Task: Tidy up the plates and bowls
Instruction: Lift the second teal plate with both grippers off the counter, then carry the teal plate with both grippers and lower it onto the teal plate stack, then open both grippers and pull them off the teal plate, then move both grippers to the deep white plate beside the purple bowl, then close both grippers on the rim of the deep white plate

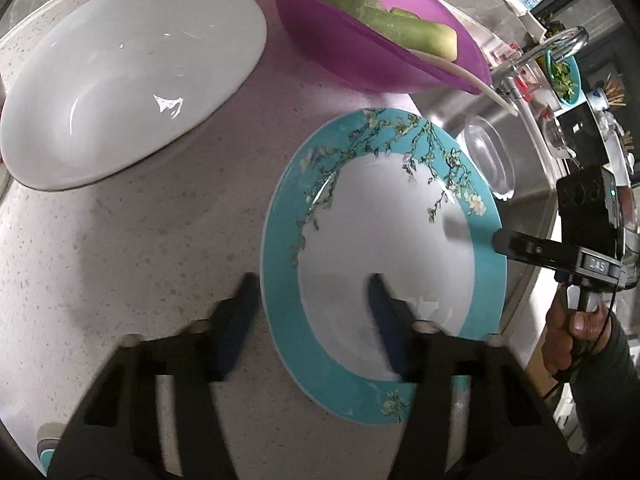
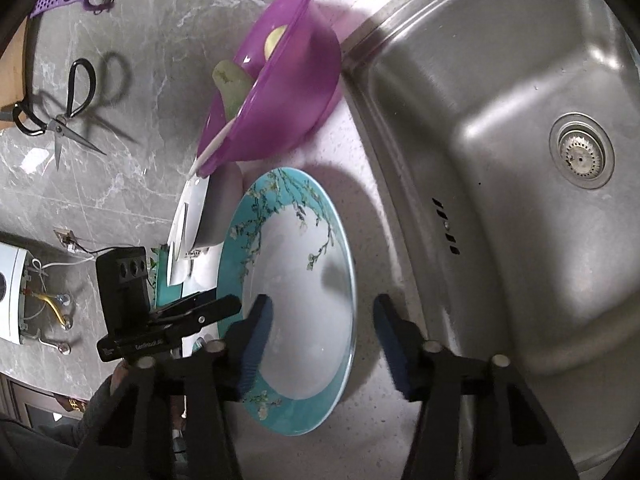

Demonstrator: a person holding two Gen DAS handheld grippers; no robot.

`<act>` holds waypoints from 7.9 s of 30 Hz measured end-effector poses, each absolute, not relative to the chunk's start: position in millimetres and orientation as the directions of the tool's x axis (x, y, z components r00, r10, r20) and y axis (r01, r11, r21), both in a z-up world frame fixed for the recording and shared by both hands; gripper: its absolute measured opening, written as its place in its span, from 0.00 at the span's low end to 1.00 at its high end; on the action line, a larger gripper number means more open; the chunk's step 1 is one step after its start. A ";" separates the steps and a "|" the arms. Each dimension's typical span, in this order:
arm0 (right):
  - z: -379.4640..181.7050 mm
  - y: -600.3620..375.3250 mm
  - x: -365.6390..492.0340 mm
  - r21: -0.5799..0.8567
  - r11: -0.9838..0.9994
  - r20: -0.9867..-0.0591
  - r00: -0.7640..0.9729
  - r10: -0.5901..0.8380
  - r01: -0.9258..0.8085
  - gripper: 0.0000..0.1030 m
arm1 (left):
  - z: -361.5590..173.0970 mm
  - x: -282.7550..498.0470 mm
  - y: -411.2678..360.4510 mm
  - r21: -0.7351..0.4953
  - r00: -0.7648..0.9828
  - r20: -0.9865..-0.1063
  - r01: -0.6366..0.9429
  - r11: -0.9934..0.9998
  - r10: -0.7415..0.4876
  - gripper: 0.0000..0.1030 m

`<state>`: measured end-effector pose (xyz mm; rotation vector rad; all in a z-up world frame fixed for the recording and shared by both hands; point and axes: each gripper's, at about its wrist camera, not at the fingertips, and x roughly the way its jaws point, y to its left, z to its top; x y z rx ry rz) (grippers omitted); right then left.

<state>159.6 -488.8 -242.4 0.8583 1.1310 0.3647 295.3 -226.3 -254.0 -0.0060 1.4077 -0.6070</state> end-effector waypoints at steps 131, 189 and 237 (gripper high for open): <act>-204.7 -154.2 125.9 0.412 0.874 -0.869 0.178 0.463 -0.259 0.14 | -230.0 126.8 112.0 -0.203 0.179 -0.960 0.095 0.975 -0.217 0.20; -121.7 -299.9 176.0 0.478 0.861 -0.784 0.526 0.330 0.171 0.85 | -93.1 326.4 7.2 -0.226 0.280 -0.878 0.473 0.852 -0.388 1.00; -213.6 -302.5 311.4 0.540 0.733 -0.823 0.443 0.356 0.413 0.38 | -246.2 495.7 -129.3 -0.189 -0.050 -0.975 0.693 0.696 -0.214 0.35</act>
